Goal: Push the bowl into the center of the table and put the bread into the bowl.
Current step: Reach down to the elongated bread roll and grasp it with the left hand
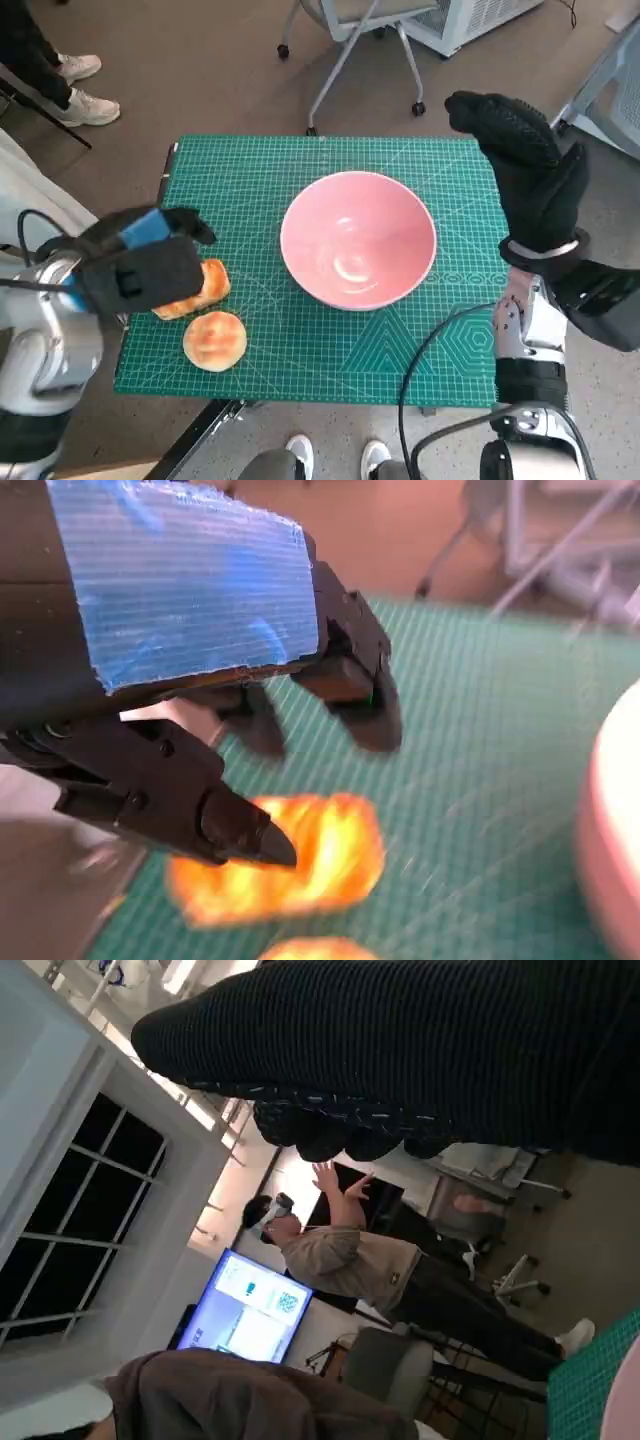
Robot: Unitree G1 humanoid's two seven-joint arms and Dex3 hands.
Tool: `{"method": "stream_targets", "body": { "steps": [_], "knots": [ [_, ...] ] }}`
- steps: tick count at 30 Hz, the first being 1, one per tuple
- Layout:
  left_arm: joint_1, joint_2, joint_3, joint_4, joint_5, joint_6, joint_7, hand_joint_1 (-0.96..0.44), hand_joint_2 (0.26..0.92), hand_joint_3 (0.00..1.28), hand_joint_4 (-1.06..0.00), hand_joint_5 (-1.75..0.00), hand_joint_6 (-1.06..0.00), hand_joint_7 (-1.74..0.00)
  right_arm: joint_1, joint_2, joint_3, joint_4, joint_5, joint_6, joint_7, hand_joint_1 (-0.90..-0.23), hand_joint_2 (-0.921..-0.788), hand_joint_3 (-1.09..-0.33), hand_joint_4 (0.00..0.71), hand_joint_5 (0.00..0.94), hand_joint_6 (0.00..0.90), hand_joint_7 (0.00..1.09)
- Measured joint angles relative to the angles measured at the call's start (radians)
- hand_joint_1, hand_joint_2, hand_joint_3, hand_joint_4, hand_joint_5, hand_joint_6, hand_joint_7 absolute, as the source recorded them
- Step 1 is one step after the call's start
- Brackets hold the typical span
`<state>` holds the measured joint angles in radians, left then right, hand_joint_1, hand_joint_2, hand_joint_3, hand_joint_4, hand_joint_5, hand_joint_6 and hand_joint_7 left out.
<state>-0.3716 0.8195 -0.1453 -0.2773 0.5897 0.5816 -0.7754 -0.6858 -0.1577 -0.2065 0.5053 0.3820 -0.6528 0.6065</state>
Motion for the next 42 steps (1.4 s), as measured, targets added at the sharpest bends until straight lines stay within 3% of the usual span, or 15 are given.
{"method": "stream_targets", "body": {
  "steps": [14, 25, 42],
  "knots": [
    [0.107, -0.017, 0.007, -0.089, 0.03, 0.018, 0.061, -0.39, 0.706, 0.0, -0.08, 0.0, -0.18, 0.0, 0.0, 0.0, -0.008, 0.003, 0.008, 0.007, 0.0, -0.671, -0.921, -0.807, 0.186, 0.001, 0.031, 0.46],
    [0.115, -0.039, -0.017, -0.081, 0.065, 0.023, 0.103, -0.38, 0.706, 0.0, -0.08, 0.0, -0.16, 0.0, 0.0, 0.002, -0.007, 0.001, 0.007, 0.01, -0.001, -0.677, -0.921, -0.816, 0.184, 0.0, 0.03, 0.45],
    [0.102, -0.105, -0.091, 0.076, 0.104, 0.015, 0.188, -0.31, 0.715, 0.0, -0.1, -0.01, -0.16, 0.0, 0.0, 0.0, -0.007, 0.0, 0.008, 0.017, 0.0, -0.681, -0.921, -0.819, 0.186, 0.001, 0.028, 0.45]
  ]
}}
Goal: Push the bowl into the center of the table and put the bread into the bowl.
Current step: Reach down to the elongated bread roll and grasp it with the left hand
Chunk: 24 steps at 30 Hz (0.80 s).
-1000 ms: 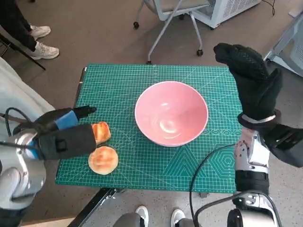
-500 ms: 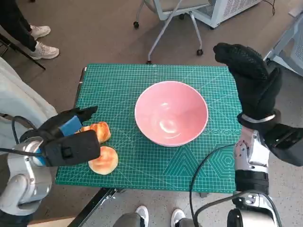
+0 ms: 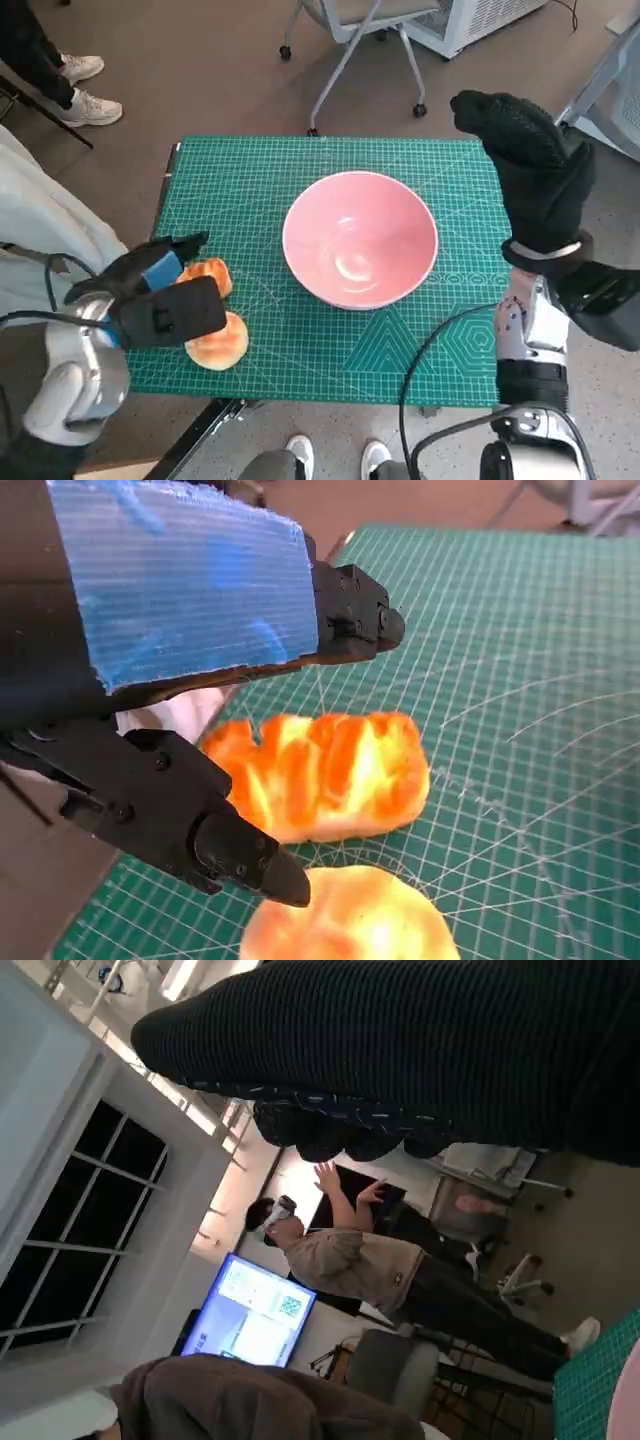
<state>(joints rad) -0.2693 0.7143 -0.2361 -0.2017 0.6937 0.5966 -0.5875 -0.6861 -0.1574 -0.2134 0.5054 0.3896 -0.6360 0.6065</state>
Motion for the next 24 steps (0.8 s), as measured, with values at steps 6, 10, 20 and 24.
{"method": "stream_targets", "body": {
  "steps": [6, 10, 20, 24],
  "knots": [
    [-0.015, -0.022, -0.02, 0.055, 0.012, -0.001, 0.014, -0.29, 0.724, 0.01, -0.13, -0.01, -0.19, -0.01, 0.0, -0.002, -0.001, -0.003, 0.002, 0.009, 0.003, -0.683, -0.921, -0.818, 0.187, 0.002, 0.029, 0.45],
    [-0.042, -0.033, -0.036, 0.097, 0.023, 0.005, 0.019, -0.29, 0.734, 0.01, -0.15, -0.02, -0.21, -0.02, 0.0, -0.005, -0.001, -0.012, 0.003, 0.017, 0.006, -0.685, -0.921, -0.819, 0.187, 0.001, 0.029, 0.45],
    [-0.098, -0.057, -0.073, 0.195, 0.055, 0.024, 0.02, -0.19, 0.747, 0.01, -0.25, -0.04, -0.29, -0.04, 0.0, -0.01, -0.005, -0.019, 0.01, 0.027, 0.017, -0.694, -0.921, -0.81, 0.184, 0.0, 0.033, 0.45],
    [-0.11, -0.063, -0.081, 0.232, 0.058, 0.022, 0.04, -0.05, 0.774, 0.01, -0.43, -0.06, -0.41, -0.06, 0.0, -0.013, -0.006, -0.016, 0.013, 0.028, 0.025, -0.696, -0.921, -0.804, 0.185, 0.001, 0.037, 0.44]
  ]
}}
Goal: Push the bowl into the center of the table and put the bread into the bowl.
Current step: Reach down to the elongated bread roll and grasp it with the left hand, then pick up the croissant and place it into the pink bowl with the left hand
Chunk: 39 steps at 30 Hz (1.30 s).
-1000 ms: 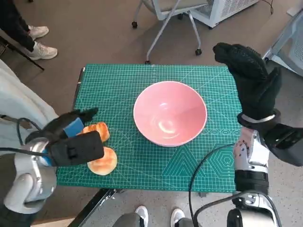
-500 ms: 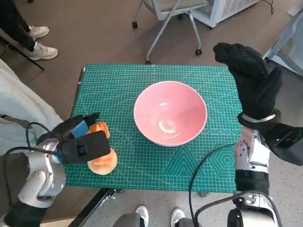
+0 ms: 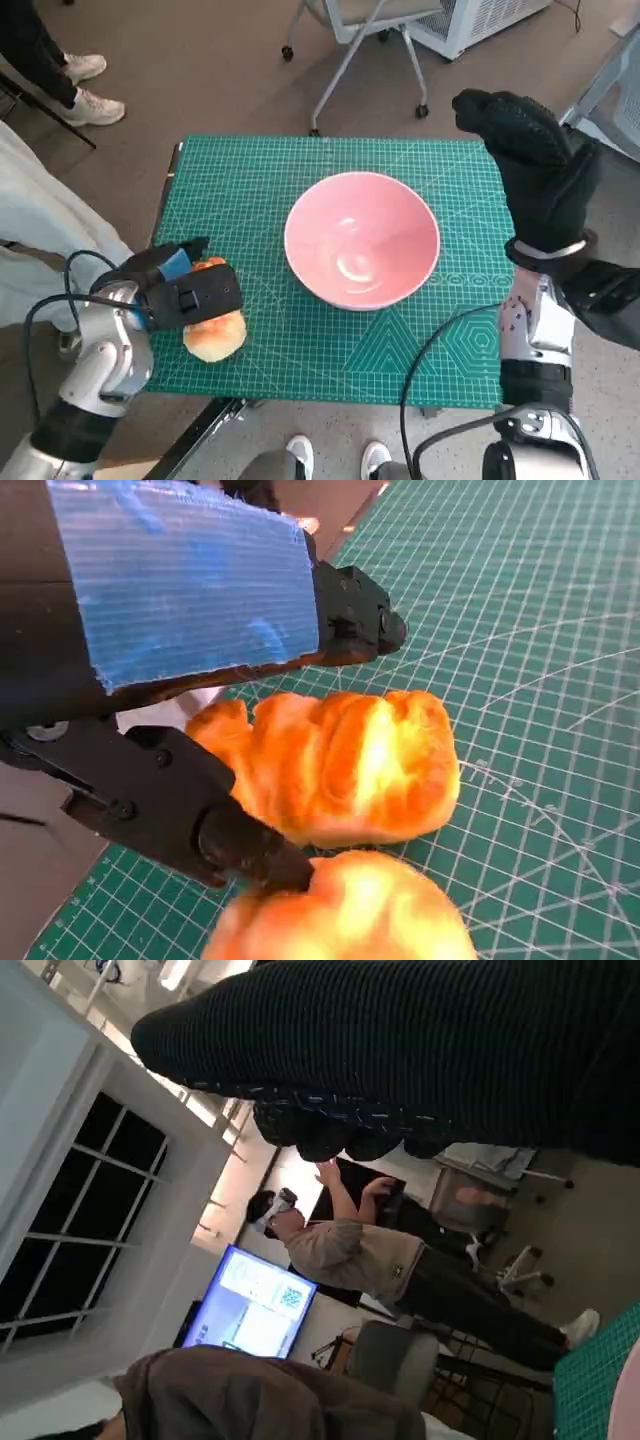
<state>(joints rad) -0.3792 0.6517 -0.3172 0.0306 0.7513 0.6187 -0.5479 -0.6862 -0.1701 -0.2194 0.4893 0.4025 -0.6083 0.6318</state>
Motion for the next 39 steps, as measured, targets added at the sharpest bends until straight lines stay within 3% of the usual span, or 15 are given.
{"method": "stream_targets", "body": {
  "steps": [1, 2, 3, 4, 5, 6, 9, 17, 39],
  "knots": [
    [-0.002, -0.001, -0.002, 0.01, 0.002, -0.003, 0.01, -0.01, 0.789, 0.02, -0.54, -0.1, -0.45, -0.07, 0.0, -0.001, -0.001, 0.001, 0.002, 0.0, 0.001, -0.696, -0.921, -0.803, 0.186, 0.001, 0.038, 0.44],
    [-0.002, -0.002, -0.003, 0.02, 0.004, -0.008, 0.021, 0.0, 0.795, 0.02, -0.58, -0.11, -0.47, -0.07, 0.0, -0.001, -0.001, 0.002, 0.006, 0.0, 0.002, -0.696, -0.921, -0.803, 0.186, 0.001, 0.038, 0.44],
    [-0.002, -0.003, -0.006, 0.03, 0.009, -0.015, 0.035, 0.07, 0.82, 0.03, -0.6, -0.33, -0.52, -0.09, 0.0, -0.001, -0.002, 0.003, 0.007, 0.0, 0.003, -0.696, -0.921, -0.803, 0.186, 0.001, 0.039, 0.44],
    [-0.002, -0.003, -0.009, 0.039, 0.015, -0.025, 0.049, 0.18, 0.856, 0.05, -0.62, -0.66, -0.58, -0.13, 0.0, -0.002, -0.003, 0.003, 0.009, 0.0, 0.003, -0.696, -0.921, -0.803, 0.186, 0.001, 0.04, 0.44],
    [0.001, -0.003, -0.012, 0.048, 0.019, -0.039, 0.07, 0.12, 0.88, 0.06, -0.67, -0.86, -0.58, -0.47, 0.0, -0.002, -0.003, 0.003, 0.011, 0.001, 0.004, -0.696, -0.921, -0.803, 0.186, 0.001, 0.04, 0.44],
    [0.004, -0.003, -0.015, 0.055, 0.022, -0.055, 0.089, 0.08, 0.894, 0.06, -0.7, -0.98, -0.58, -0.7, -0.001, -0.002, -0.003, 0.003, 0.012, 0.001, 0.005, -0.695, -0.921, -0.804, 0.185, 0.001, 0.04, 0.44],
    [0.015, -0.004, -0.016, 0.068, 0.032, -0.107, 0.163, 0.03, 0.886, 0.08, -0.74, -1.13, -0.64, -0.91, -0.001, -0.003, -0.003, 0.003, 0.017, 0.004, 0.006, -0.701, -0.921, -0.798, 0.185, 0.001, 0.041, 0.43],
    [0.043, -0.003, -0.013, 0.071, 0.039, -0.187, 0.266, 0.0, 0.883, 0.1, -0.73, -1.24, -0.7, -0.97, -0.001, -0.004, -0.002, 0.003, 0.024, 0.008, 0.008, -0.706, -0.921, -0.793, 0.184, 0.0, 0.042, 0.43],
    [0.066, 0.001, 0.027, 0.014, 0.036, -0.224, 0.247, 0.0, 0.906, 0.05, -0.74, -1.18, -0.68, -1.04, -0.002, -0.004, 0.002, 0.003, 0.027, 0.017, 0.019, -0.685, -0.921, -0.795, 0.181, 0.0, 0.039, 0.42]
  ]
}}
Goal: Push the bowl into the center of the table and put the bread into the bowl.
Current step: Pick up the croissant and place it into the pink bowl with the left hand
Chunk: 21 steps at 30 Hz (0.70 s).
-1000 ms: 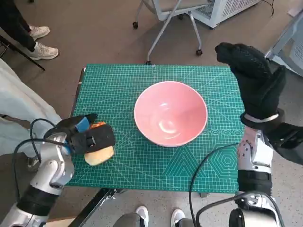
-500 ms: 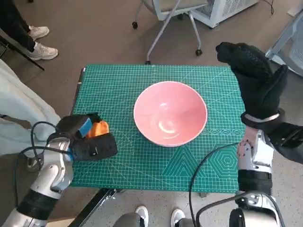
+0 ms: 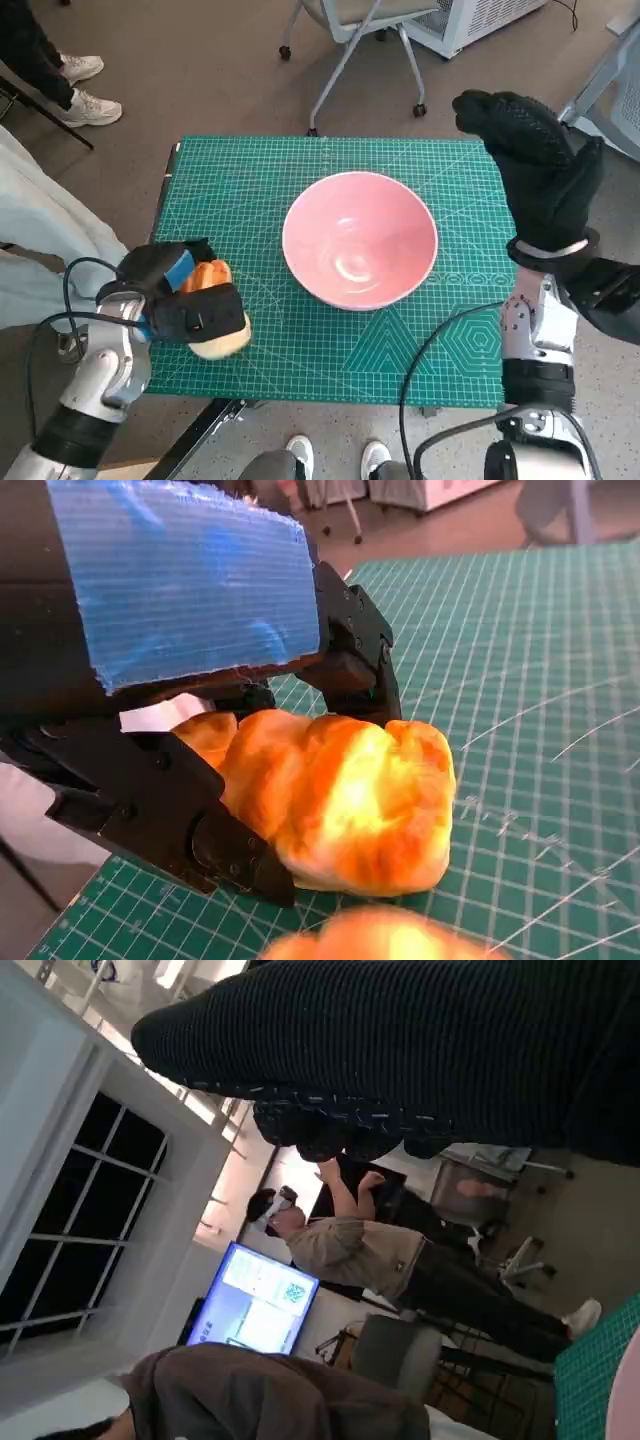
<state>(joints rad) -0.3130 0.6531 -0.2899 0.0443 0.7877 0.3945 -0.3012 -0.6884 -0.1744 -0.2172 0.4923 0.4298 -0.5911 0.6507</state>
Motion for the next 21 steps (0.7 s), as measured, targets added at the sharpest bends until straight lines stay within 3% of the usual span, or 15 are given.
{"method": "stream_targets", "body": {
  "steps": [14, 21],
  "knots": [
    [-0.005, 0.001, 0.065, -0.115, -0.001, -0.017, -0.014, 0.0, 0.905, 0.02, -0.79, -1.15, -0.72, -0.98, -0.001, 0.0, -0.002, 0.009, 0.0, -0.001, 0.003, -0.674, -0.921, -0.795, 0.182, 0.001, 0.037, 0.42],
    [-0.07, 0.0, 0.098, -0.194, -0.001, -0.015, -0.034, 0.0, 0.899, 0.01, -0.81, -1.12, -0.74, -0.96, -0.003, 0.0, -0.003, 0.012, -0.001, -0.004, 0.003, -0.677, -0.921, -0.793, 0.183, 0.001, 0.036, 0.42]
  ]
}}
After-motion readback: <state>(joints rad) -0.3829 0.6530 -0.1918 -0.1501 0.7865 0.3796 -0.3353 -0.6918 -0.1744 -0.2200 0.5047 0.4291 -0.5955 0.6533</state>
